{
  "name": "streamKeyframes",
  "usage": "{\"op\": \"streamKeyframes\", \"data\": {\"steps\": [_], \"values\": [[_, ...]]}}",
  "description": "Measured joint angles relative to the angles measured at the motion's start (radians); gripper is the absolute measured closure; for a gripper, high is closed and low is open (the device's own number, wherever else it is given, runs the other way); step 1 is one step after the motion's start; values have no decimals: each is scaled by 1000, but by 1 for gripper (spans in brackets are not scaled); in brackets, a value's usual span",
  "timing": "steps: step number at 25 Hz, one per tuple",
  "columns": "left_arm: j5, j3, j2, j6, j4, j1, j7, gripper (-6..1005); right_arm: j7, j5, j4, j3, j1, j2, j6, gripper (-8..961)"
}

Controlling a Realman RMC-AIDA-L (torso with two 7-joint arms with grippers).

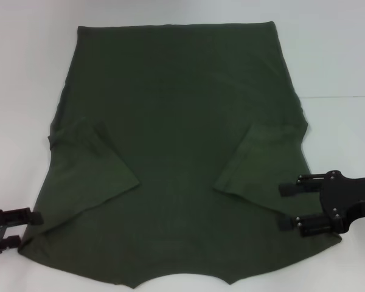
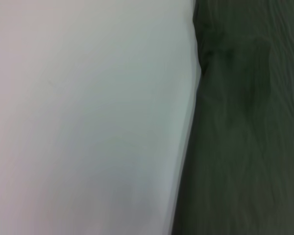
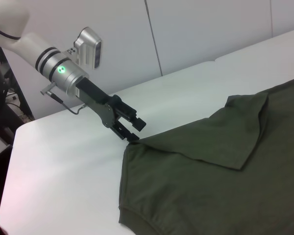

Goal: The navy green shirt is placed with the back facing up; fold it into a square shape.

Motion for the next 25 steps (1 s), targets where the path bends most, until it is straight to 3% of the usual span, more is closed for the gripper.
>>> {"op": "streamKeyframes", "data": {"steps": [25], "values": [[3,21,8,15,-35,-22,-8,142,2,0,-5,-9,4,5,0,127]]}}
